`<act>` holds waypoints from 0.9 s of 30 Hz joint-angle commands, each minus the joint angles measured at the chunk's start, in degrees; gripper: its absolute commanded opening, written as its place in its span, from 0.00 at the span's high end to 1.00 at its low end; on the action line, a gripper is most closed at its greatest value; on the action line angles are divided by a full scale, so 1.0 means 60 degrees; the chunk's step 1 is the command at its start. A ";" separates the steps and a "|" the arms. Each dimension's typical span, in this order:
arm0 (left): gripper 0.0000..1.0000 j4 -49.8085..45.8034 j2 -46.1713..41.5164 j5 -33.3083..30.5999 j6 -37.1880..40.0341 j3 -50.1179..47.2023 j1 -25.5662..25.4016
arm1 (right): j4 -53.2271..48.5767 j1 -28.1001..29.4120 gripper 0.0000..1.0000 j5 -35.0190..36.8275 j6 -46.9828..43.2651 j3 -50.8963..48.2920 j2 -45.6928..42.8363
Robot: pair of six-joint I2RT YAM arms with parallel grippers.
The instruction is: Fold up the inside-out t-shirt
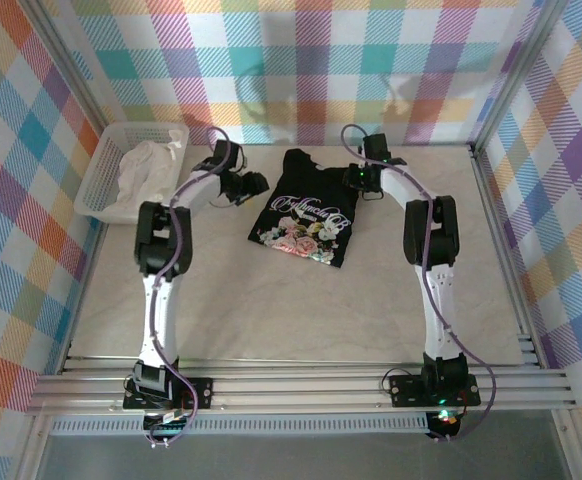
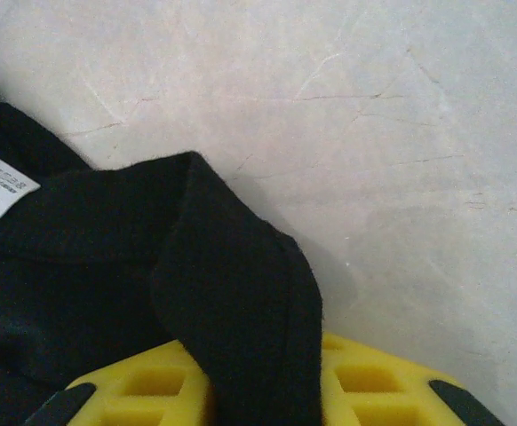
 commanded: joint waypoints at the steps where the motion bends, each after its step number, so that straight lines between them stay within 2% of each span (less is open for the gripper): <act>1: 0.45 0.1003 -0.1304 -0.0216 0.0323 -0.1620 -0.0480 | -0.0536 -0.0128 0.68 -0.0409 -0.0264 0.0379 0.0109; 5: 0.47 0.0256 -0.1125 -0.0171 0.0894 -0.2047 -0.1005 | -0.0678 -0.0141 0.68 -0.0752 -0.0586 0.0264 0.0009; 12: 0.54 0.0687 -0.2279 -0.0431 0.1021 -0.4385 -0.1683 | -0.0502 -0.0142 0.74 -0.1466 -0.1056 -0.0685 -0.0591; 18: 0.57 0.0906 -0.4155 -0.0541 0.0879 -0.7360 -0.2786 | 0.0109 -0.0074 0.81 -0.2355 -0.1129 -0.2811 -0.1731; 22: 0.57 0.1718 -0.5879 -0.0459 -0.0092 -0.9835 -0.3900 | 0.0792 0.0252 0.83 -0.2837 -0.1206 -0.5168 -0.3100; 25: 0.56 0.1834 -0.7506 0.0087 -0.0579 -1.0743 -0.4384 | 0.0807 0.0635 0.83 -0.2921 -0.1628 -0.6455 -0.3975; 27: 0.54 0.1749 -0.8775 0.0087 -0.0622 -1.0860 -0.4369 | 0.0807 0.0765 0.82 -0.2946 -0.1882 -0.7033 -0.4442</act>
